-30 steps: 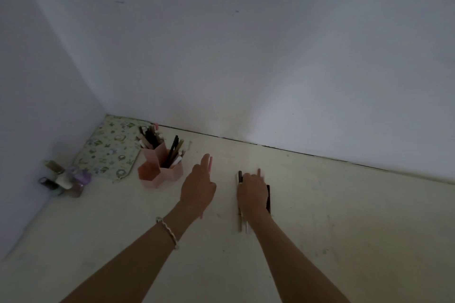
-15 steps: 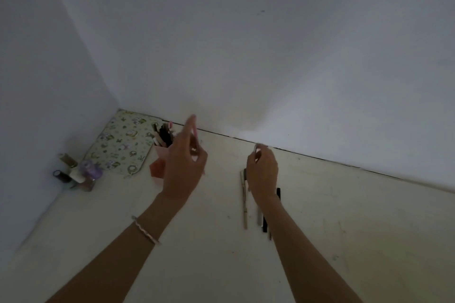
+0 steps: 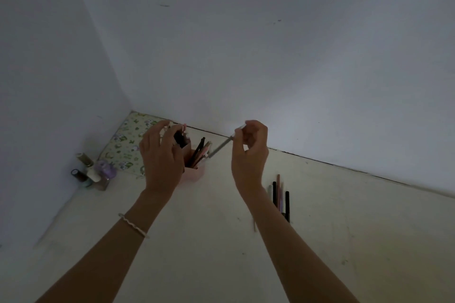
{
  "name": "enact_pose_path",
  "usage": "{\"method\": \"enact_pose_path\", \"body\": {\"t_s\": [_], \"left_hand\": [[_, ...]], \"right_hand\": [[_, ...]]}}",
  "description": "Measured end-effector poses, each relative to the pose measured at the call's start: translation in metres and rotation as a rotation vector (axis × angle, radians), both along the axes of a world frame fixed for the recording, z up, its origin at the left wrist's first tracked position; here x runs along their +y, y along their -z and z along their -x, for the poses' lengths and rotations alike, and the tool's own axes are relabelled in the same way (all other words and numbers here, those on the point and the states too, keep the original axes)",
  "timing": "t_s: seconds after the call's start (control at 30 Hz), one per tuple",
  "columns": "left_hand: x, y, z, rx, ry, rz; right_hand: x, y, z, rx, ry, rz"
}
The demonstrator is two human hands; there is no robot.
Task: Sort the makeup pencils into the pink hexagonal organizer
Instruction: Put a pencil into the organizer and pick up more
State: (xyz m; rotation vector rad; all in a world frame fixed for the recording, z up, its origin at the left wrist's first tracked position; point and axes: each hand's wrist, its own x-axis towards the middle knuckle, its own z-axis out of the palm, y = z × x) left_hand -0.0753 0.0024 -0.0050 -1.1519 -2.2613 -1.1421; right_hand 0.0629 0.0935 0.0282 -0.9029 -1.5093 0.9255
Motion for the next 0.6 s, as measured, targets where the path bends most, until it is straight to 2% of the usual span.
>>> {"method": "enact_pose_path", "body": {"t_s": [0.1, 0.2, 0.27, 0.3, 0.37, 0.43, 0.6], "left_hand": [[-0.003, -0.011, 0.000, -0.069, -0.003, -0.020], [-0.004, -0.016, -0.003, -0.121, 0.052, -0.046], [-0.002, -0.017, -0.009, -0.140, 0.080, -0.056], [-0.001, -0.017, -0.015, -0.146, 0.099, -0.065], [0.002, -0.013, -0.033, -0.160, 0.174, -0.070], [0.009, -0.003, -0.061, -0.213, 0.251, 0.016], [0.040, 0.042, -0.138, -0.405, 0.351, 0.495]], "right_hand": [[-0.010, 0.001, 0.018, -0.046, -0.055, -0.051], [-0.017, 0.017, 0.025, -0.249, -0.174, -0.125], [-0.020, 0.028, 0.024, -0.384, -0.214, -0.278], [-0.020, 0.032, 0.021, -0.411, -0.201, -0.339], [-0.014, 0.035, 0.011, -0.386, -0.116, -0.331], [-0.003, 0.033, -0.006, -0.336, 0.010, -0.253], [0.024, 0.032, -0.060, -0.295, 0.156, -0.038]]}}
